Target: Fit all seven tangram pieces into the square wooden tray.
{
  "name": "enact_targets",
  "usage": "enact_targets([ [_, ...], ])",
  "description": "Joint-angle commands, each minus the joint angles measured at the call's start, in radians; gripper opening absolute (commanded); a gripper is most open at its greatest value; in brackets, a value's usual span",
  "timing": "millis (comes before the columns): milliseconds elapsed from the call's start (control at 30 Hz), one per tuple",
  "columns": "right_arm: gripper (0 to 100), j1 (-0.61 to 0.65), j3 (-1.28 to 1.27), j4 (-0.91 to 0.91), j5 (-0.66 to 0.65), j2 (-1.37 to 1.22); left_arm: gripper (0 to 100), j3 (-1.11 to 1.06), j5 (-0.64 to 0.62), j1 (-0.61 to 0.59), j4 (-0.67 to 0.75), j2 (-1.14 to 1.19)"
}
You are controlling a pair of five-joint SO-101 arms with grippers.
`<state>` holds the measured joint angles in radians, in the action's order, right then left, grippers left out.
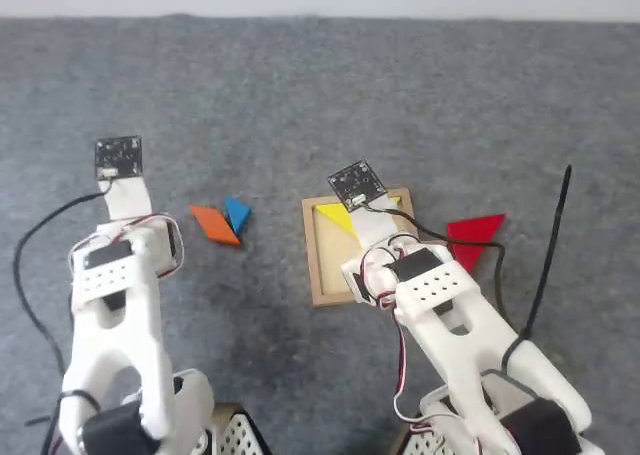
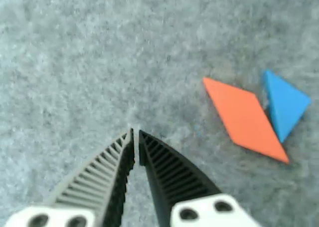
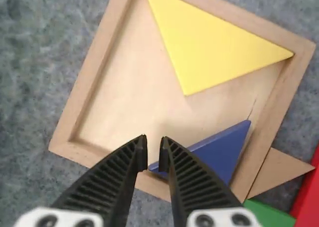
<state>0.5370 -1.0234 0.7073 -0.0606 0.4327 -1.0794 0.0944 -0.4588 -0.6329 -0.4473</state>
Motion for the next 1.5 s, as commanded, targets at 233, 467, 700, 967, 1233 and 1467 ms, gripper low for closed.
enact_targets([
  [233,0.8,-0.120,0.103,-0.025,-0.189,-0.194,1,-0.174,0.018,-0.005,0.101,-0.315],
  [467,0.8,-0.147,0.152,0.081,-0.195,-0.194,1,-0.214,0.023,0.017,0.101,-0.377],
  [700,0.9,-0.145,0.245,0.113,-0.186,-0.194,1,-0.216,0.023,0.015,0.124,-0.376],
  [967,0.9,-0.272,0.476,0.318,-0.008,-0.194,1,-0.216,0.018,0.074,0.098,-0.376],
  [1233,0.9,-0.433,0.440,0.302,0.089,-0.111,1,-0.105,0.012,0.341,-0.161,-0.376],
  [1467,0.8,-0.513,0.180,0.101,0.140,0.137,1,0.013,-0.138,0.658,-0.265,-0.374],
])
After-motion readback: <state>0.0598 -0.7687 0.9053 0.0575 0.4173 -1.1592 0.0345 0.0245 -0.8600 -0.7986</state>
